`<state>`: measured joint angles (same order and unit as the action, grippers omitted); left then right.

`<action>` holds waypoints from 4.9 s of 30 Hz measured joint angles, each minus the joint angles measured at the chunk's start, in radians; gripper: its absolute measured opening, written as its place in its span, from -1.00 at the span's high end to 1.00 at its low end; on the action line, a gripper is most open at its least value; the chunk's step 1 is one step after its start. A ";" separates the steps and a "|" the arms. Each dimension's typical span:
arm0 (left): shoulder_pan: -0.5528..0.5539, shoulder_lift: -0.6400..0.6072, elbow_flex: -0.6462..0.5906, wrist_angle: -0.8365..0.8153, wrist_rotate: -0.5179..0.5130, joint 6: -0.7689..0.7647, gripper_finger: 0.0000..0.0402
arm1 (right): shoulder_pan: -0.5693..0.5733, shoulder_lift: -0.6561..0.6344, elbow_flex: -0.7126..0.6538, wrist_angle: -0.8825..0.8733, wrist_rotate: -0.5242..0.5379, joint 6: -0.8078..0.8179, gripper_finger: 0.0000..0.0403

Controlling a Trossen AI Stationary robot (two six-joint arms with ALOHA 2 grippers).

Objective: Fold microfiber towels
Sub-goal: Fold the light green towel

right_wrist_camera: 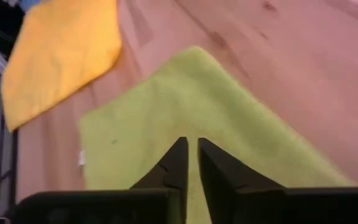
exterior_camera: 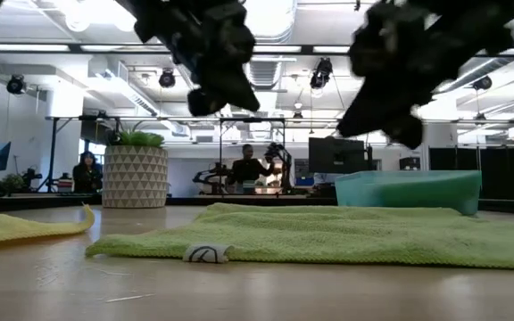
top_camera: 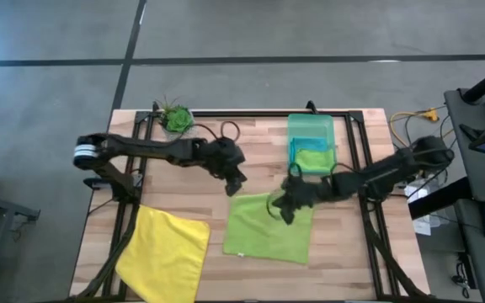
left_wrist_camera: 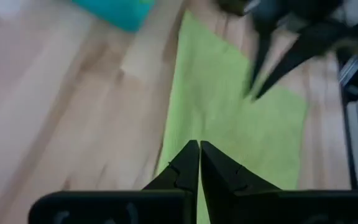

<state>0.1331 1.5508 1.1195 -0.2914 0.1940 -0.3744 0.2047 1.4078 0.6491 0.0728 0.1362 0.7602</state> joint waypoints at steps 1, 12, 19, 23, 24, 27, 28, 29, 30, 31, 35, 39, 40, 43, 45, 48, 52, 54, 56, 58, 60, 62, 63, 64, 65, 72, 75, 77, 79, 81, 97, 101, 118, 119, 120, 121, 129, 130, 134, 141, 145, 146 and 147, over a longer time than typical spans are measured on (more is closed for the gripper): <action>0.008 -0.025 -0.015 0.015 0.000 0.006 1.00 | -0.039 0.017 0.003 0.013 -0.054 -0.032 0.80; 0.022 -0.195 -0.304 0.090 0.041 -0.070 1.00 | -0.232 0.309 0.239 -0.094 -0.312 -0.427 0.23; 0.020 -0.258 -0.471 0.256 0.060 -0.145 1.00 | -0.238 0.481 0.427 -0.353 -0.296 -0.562 0.34; 0.019 -0.282 -0.512 0.307 0.060 -0.147 1.00 | -0.238 0.504 0.491 -0.417 -0.275 -0.608 0.65; 0.019 -0.281 -0.510 0.326 0.060 -0.146 1.00 | -0.234 0.497 0.495 -0.426 -0.270 -0.613 0.75; 0.018 -0.289 -0.522 0.321 0.060 -0.146 1.00 | -0.212 0.455 0.518 -0.427 -0.235 -0.610 0.92; 0.017 -0.287 -0.521 0.344 0.060 -0.146 1.00 | -0.200 0.436 0.516 -0.439 -0.224 -0.608 0.93; 0.017 -0.285 -0.518 0.356 0.059 -0.145 1.00 | -0.185 0.416 0.513 -0.449 -0.221 -0.607 0.94; 0.017 -0.288 -0.520 0.351 0.060 -0.146 1.00 | -0.168 0.399 0.507 -0.439 -0.214 -0.607 0.95; 0.017 -0.289 -0.523 0.351 0.060 -0.146 1.00 | -0.151 0.386 0.496 -0.433 -0.204 -0.606 0.95; 0.016 -0.282 -0.523 0.392 0.060 -0.145 1.00 | -0.076 0.334 0.448 -0.439 -0.163 -0.561 0.96; 0.015 -0.280 -0.523 0.421 0.060 -0.145 1.00 | 0.023 0.299 0.390 -0.424 -0.157 -0.510 0.96; 0.015 -0.280 -0.523 0.428 0.060 -0.144 1.00 | 0.049 0.299 0.376 -0.430 -0.157 -0.494 0.96; 0.015 -0.268 -0.523 0.450 0.060 -0.144 1.00 | 0.130 0.307 0.339 -0.404 -0.160 -0.443 0.96; 0.015 -0.259 -0.523 0.449 0.060 -0.144 1.00 | 0.170 0.310 0.317 -0.359 -0.150 -0.398 0.96; 0.015 -0.231 -0.523 0.475 0.070 -0.149 1.00 | 0.198 0.310 0.290 -0.328 -0.112 -0.308 0.96; 0.015 -0.180 -0.522 0.549 0.135 -0.225 1.00 | 0.203 0.301 0.282 -0.323 -0.130 -0.267 0.93; 0.014 -0.140 -0.524 0.630 0.200 -0.268 1.00 | 0.204 0.292 0.287 -0.322 -0.143 -0.259 0.88; 0.011 -0.097 -0.522 0.712 0.273 -0.305 1.00 | 0.206 0.279 0.293 -0.319 -0.144 -0.259 0.80; 0.005 -0.056 -0.522 0.798 0.338 -0.332 1.00 | 0.206 0.257 0.299 -0.304 -0.143 -0.259 0.70; -0.005 -0.018 -0.520 0.853 0.370 -0.359 1.00 | 0.206 0.240 0.298 -0.313 -0.143 -0.245 0.60; -0.018 0.015 -0.511 0.884 0.411 -0.397 1.00 | 0.206 0.223 0.295 -0.333 -0.143 -0.227 0.50; -0.026 0.032 -0.500 0.904 0.428 -0.419 1.00 | 0.206 0.211 0.294 -0.345 -0.143 -0.217 0.46; -0.034 0.040 -0.494 0.912 0.454 -0.450 1.00 | 0.206 0.197 0.294 -0.356 -0.142 -0.202 0.42; -0.047 0.052 -0.484 0.908 0.489 -0.485 1.00 | 0.208 0.182 0.292 -0.367 -0.136 -0.183 0.39; -0.186 0.130 -0.397 0.911 0.464 -0.717 1.00 | 0.236 0.065 0.243 -0.440 -0.014 -0.035 0.34; -0.228 0.175 -0.375 0.919 0.368 -0.800 1.00 | 0.263 -0.001 0.196 -0.444 0.044 0.053 0.37; -0.251 0.199 -0.376 0.902 0.326 -0.847 1.00 | 0.291 -0.049 0.160 -0.431 0.075 0.106 0.40; -0.274 0.222 -0.370 0.914 0.294 -0.860 1.00 | 0.316 -0.097 0.126 -0.441 0.096 0.155 0.43; -0.297 0.234 -0.372 0.910 0.288 -0.890 1.00 | 0.346 -0.138 0.097 -0.433 0.116 0.192 0.46; -0.332 0.287 -0.327 0.864 0.191 -1.113 0.09 | 0.485 -0.214 -0.003 -0.421 0.404 0.330 0.60; -0.332 0.313 -0.299 0.801 0.164 -1.137 -0.02 | 0.502 -0.214 -0.003 -0.420 0.416 0.340 0.59; -0.335 0.401 -0.142 0.603 0.110 -1.157 -0.02 | 0.525 -0.213 -0.003 -0.403 0.416 0.340 0.60; -0.335 0.401 -0.142 0.606 0.097 -1.169 -0.02 | 0.525 -0.213 -0.003 -0.403 0.416 0.340 0.60; -0.335 0.401 -0.142 0.607 0.084 -1.179 -0.02 | 0.525 -0.213 -0.003 -0.403 0.415 0.340 0.60; -0.335 0.401 -0.142 0.606 0.072 -1.186 -0.02 | 0.525 -0.213 -0.003 -0.403 0.416 0.340 0.60; -0.335 0.408 -0.143 0.609 0.051 -1.196 0.00 | 0.525 -0.213 -0.003 -0.404 0.415 0.340 0.61; -0.335 0.409 -0.143 0.609 0.047 -1.197 0.02 | 0.525 -0.213 -0.003 -0.404 0.415 0.340 0.61; -0.335 0.409 -0.140 0.607 0.040 -1.198 0.21 | 0.525 -0.213 -0.003 -0.404 0.415 0.340 0.60; -0.336 0.410 -0.143 0.612 0.027 -1.196 0.68 | 0.525 -0.213 -0.003 -0.403 0.415 0.340 0.60; -0.336 0.410 -0.144 0.613 0.013 -1.185 0.95 | 0.529 -0.213 -0.003 -0.396 0.415 0.350 0.61; -0.336 0.409 -0.144 0.613 0.013 -1.179 0.97 | 0.534 -0.213 -0.003 -0.395 0.415 0.356 0.61; -0.336 0.408 -0.144 0.613 0.013 -1.175 0.97 | 0.541 -0.213 -0.003 -0.393 0.415 0.358 0.62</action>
<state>-0.2031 1.9592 0.9754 0.3214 0.2070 -1.5496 0.7454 1.1946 0.6464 -0.3206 0.5510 1.1187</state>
